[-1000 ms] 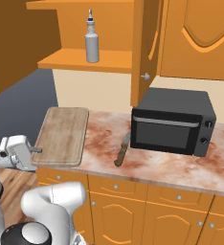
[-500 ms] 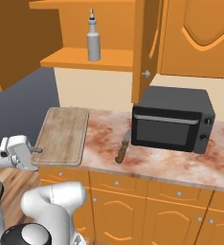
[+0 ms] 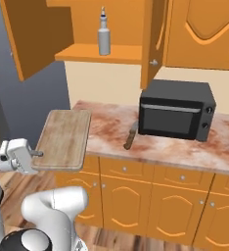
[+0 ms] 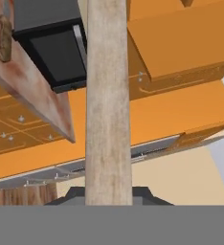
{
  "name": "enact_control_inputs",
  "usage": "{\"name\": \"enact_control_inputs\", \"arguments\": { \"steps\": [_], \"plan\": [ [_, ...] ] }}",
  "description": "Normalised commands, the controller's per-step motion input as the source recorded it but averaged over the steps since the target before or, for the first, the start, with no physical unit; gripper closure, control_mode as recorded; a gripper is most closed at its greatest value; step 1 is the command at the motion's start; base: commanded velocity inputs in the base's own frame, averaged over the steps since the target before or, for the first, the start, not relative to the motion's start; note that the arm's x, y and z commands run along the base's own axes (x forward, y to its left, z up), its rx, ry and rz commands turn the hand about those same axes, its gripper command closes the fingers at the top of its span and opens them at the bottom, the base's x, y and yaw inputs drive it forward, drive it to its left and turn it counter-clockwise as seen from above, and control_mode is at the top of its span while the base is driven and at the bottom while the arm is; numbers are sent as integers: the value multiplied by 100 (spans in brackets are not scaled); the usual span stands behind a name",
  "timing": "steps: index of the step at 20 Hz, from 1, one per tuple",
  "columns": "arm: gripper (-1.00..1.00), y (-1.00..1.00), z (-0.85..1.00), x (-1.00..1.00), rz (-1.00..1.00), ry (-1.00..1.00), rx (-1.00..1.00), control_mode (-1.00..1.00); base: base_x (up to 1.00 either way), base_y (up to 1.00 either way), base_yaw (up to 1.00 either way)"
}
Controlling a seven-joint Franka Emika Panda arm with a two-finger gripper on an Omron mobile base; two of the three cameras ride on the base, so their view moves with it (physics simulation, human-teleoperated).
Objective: Move the cutting board and knife to the sink. Then move spray from the cabinet to the counter.
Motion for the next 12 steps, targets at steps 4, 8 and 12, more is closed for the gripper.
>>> {"name": "enact_control_inputs", "arguments": {
  "steps": [4, 8, 12],
  "plan": [
    [100, 0, 0, 0, 0, 0, 0, 100, -41, 0, 33],
    [100, 0, 0, 0, 0, 0, 0, 100, -36, 5, 59],
    [100, 0, 0, 0, 0, 0, 0, 100, -29, 11, 74]
  ]
}}
